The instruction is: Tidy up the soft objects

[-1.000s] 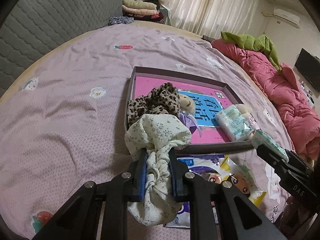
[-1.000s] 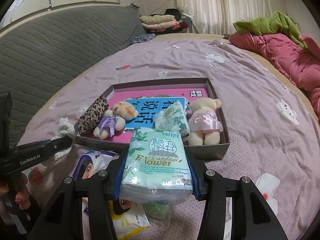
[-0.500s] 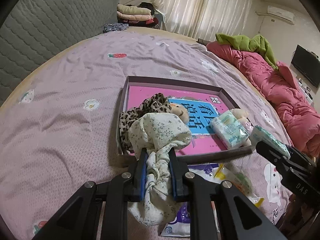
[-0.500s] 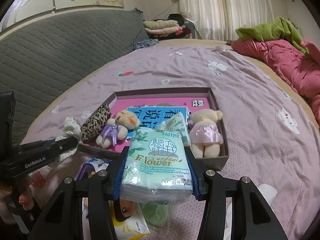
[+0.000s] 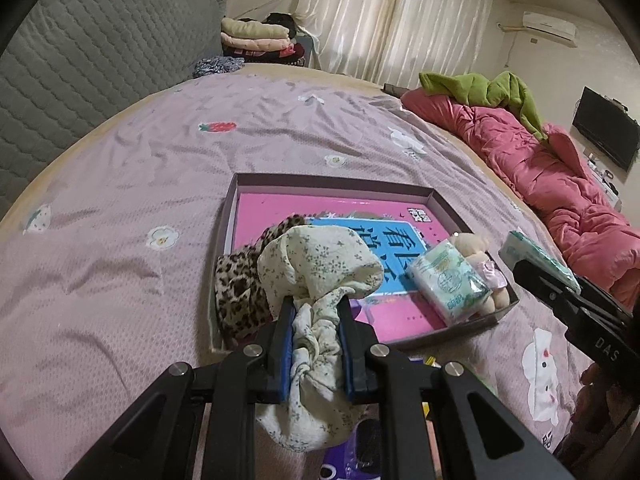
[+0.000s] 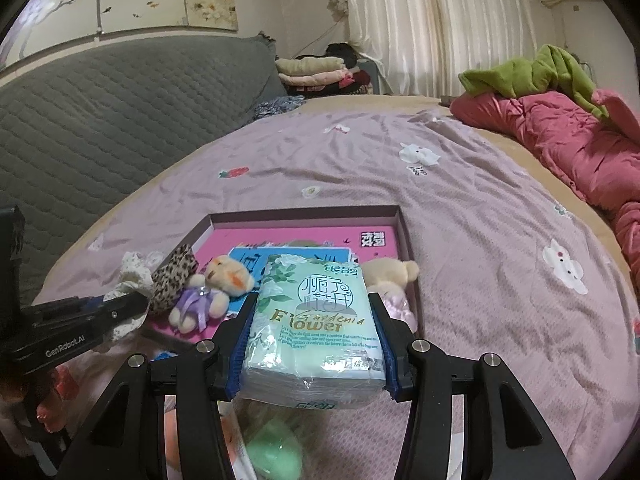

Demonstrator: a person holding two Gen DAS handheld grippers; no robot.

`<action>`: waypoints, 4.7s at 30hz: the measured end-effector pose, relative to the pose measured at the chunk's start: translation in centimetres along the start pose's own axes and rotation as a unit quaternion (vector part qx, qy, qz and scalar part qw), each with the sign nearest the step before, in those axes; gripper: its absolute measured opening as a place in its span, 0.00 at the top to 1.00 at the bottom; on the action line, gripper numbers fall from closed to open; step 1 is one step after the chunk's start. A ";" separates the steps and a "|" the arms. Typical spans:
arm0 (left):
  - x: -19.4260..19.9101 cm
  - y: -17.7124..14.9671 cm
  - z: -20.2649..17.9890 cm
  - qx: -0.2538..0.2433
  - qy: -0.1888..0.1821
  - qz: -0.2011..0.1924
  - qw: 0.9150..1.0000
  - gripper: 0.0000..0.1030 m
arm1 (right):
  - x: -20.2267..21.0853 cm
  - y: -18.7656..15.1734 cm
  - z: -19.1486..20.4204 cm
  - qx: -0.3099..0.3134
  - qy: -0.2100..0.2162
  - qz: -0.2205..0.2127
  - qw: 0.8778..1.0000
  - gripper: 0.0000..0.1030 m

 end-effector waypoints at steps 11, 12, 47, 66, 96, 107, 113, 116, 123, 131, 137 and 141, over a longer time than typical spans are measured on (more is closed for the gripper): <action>-0.4 0.8 -1.2 -0.006 -0.015 -0.005 1.000 0.81 | -0.7 1.6 -0.7 0.004 -0.001 -0.016 1.000 0.48; -0.4 0.9 -1.4 -0.009 -0.017 -0.006 1.000 0.81 | -0.7 1.6 -0.6 0.005 -0.001 -0.017 1.000 0.48; -2.3 3.9 -4.6 -0.029 -0.051 -0.020 0.998 0.81 | -0.2 6.0 -2.1 0.042 -0.025 -0.070 0.996 0.48; -5.0 3.4 -7.4 -0.059 -0.079 0.019 0.995 0.81 | -1.4 7.0 -3.2 0.049 -0.034 -0.069 0.996 0.48; -8.6 -0.8 -8.7 -0.084 -0.091 0.119 0.985 0.81 | -6.8 2.0 -2.0 0.079 -0.025 0.030 0.996 0.48; -8.9 -1.0 -8.8 -0.089 -0.083 0.124 0.985 0.81 | -7.7 0.5 -2.3 0.098 -0.040 0.055 0.993 0.48; -9.0 -0.9 -8.5 -0.082 -0.080 0.125 0.985 0.81 | -7.9 -0.1 -2.5 0.099 -0.037 0.059 0.993 0.48; -9.0 -0.9 -8.3 -0.082 -0.081 0.126 0.985 0.81 | -7.9 -0.5 -2.8 0.090 -0.031 0.063 0.993 0.48; -9.1 -0.9 -8.3 -0.083 -0.079 0.126 0.985 0.81 | -8.0 -0.8 -3.1 0.092 -0.036 0.070 0.993 0.44; -9.3 -1.1 -8.3 -0.082 -0.078 0.129 0.985 0.81 | -7.7 -0.4 -2.8 0.099 -0.036 0.063 0.992 0.32; -9.5 -1.1 -8.2 -0.081 -0.077 0.131 0.985 0.81 | -7.2 0.2 -2.3 0.107 -0.038 0.052 0.992 0.30; -9.7 -1.3 -8.1 -0.081 -0.074 0.135 0.985 0.80 | -7.1 0.4 -2.4 0.104 -0.040 0.049 0.993 0.30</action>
Point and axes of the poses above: each gripper's, at about its wrist camera, not at the fingertips, and x roughly against the way its jaws point, z to its left, y to its top, the point moved 10 cm from there along -x, roughly the way its jaws point, and after that the axes turned 5 degrees about x, right-handed, at the moved point
